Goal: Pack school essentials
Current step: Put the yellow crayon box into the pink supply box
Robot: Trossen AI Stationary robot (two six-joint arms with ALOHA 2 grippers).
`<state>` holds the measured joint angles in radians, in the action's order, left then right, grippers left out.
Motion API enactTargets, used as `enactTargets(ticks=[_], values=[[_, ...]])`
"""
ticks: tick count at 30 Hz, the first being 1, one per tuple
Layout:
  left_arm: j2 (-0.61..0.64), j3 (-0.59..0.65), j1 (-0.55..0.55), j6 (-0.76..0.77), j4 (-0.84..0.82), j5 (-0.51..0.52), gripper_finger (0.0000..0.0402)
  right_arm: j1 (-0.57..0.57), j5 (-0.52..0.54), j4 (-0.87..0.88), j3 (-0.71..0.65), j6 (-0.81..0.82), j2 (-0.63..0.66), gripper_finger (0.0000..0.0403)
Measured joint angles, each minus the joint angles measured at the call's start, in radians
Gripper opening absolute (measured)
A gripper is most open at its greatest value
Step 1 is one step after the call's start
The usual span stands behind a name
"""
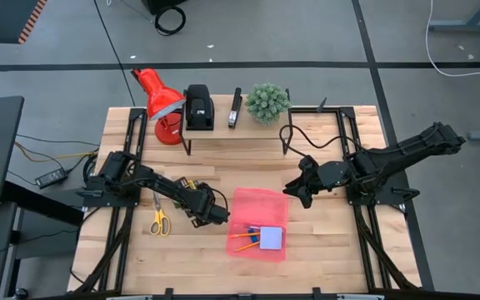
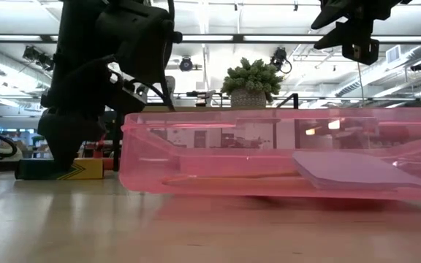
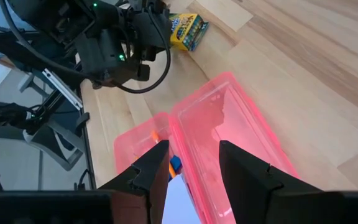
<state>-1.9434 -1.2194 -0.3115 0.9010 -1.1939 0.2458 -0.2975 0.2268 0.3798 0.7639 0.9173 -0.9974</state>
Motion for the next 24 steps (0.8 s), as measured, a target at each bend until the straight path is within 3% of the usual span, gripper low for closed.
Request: enactTargets(ticks=[5, 14, 24], values=[[0.000, 0.000, 0.000, -0.015, 0.032, 0.010, 0.0132, 0.000, 0.000, 0.008, 0.000, 0.000, 0.000, 0.0147], [0.000, 0.000, 0.000, -0.024, 0.054, 0.007, 0.0014, 0.000, -0.054, 0.019, 0.000, 0.000, 0.000, 0.0147], [0.000, -0.002, -0.001, -0.008, 0.025, -0.003, 0.0005, 0.000, -0.121, 0.027, 0.000, 0.002, 0.000, 0.0147]])
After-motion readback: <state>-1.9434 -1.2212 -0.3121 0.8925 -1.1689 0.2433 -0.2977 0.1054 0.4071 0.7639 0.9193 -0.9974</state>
